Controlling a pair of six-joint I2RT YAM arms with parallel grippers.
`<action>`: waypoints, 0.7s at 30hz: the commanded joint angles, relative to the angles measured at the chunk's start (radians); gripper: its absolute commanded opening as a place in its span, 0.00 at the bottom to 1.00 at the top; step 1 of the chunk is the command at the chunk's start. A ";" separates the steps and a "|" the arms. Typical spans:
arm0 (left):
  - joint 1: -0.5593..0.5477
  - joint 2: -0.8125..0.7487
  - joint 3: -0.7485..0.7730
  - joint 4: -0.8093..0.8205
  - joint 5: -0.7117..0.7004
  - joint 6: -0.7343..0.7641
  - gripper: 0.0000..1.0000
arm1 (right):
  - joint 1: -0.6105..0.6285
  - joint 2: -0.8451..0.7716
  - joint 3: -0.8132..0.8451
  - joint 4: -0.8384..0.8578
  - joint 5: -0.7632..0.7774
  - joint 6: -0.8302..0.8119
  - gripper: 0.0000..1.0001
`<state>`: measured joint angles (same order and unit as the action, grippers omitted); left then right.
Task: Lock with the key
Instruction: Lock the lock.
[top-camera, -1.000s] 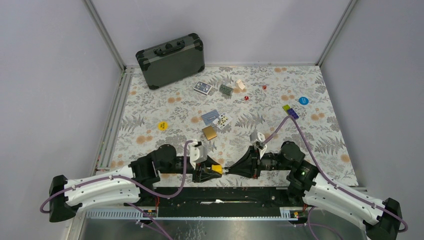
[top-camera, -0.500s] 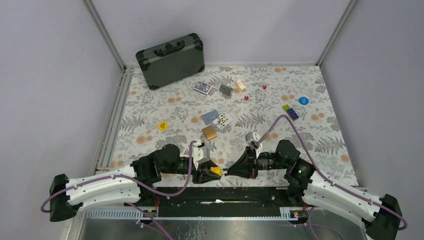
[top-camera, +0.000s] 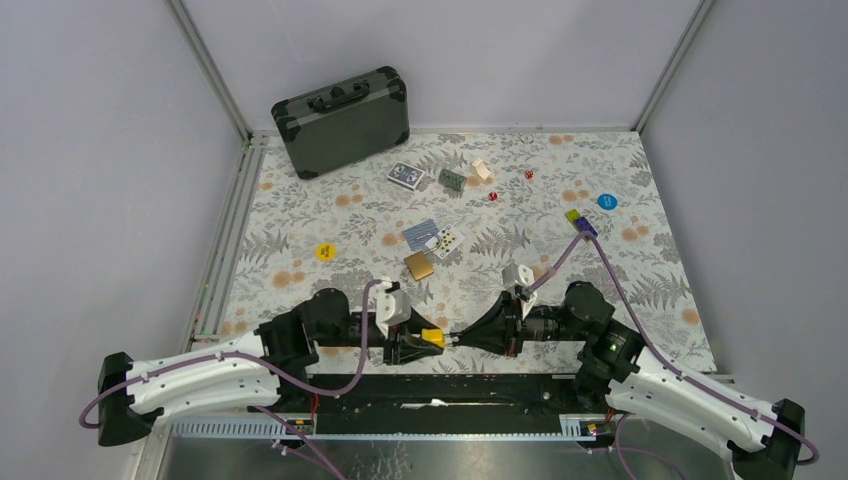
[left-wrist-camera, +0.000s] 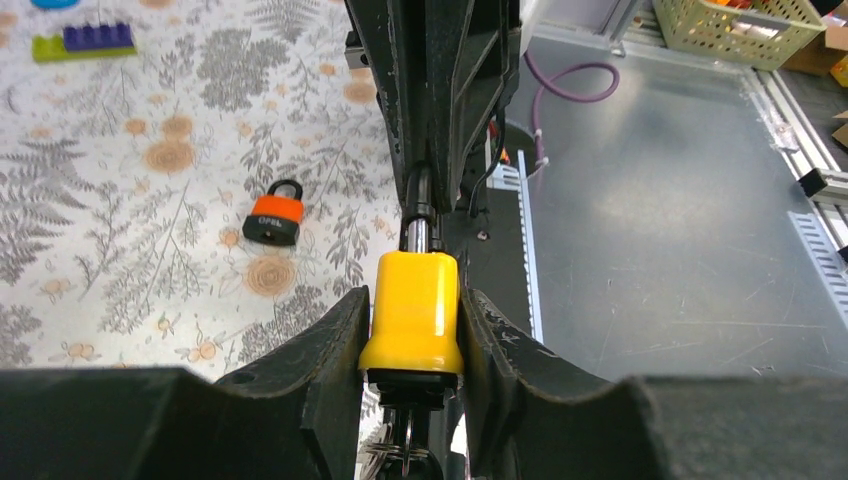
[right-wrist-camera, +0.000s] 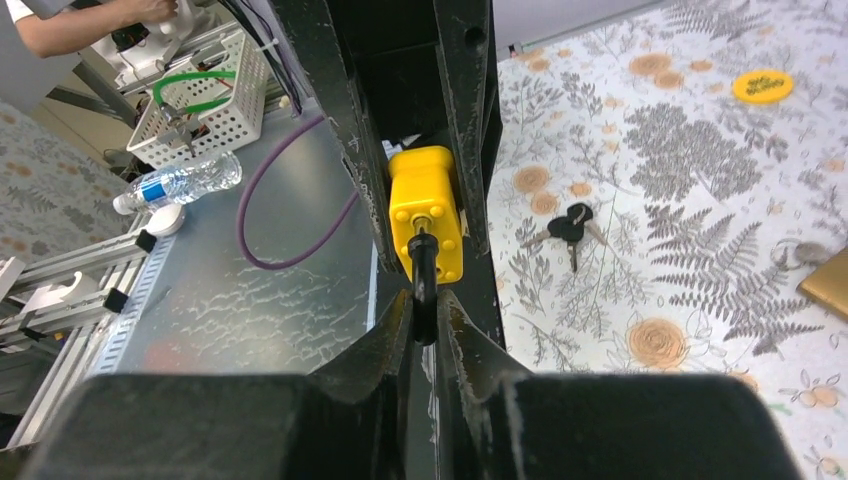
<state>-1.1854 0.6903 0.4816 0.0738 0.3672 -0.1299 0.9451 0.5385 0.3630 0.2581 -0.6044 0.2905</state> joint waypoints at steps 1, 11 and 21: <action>-0.010 -0.048 0.066 0.137 0.109 0.012 0.00 | 0.002 -0.007 0.115 -0.024 0.065 -0.088 0.05; -0.010 -0.050 0.129 0.129 0.189 0.009 0.00 | 0.001 0.032 0.221 -0.046 0.035 -0.185 0.02; -0.010 -0.045 0.127 0.135 0.164 0.014 0.00 | 0.001 0.059 0.213 -0.001 -0.016 -0.138 0.01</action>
<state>-1.1797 0.6559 0.5579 0.1013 0.4126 -0.1211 0.9512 0.5739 0.5415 0.1696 -0.6502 0.1509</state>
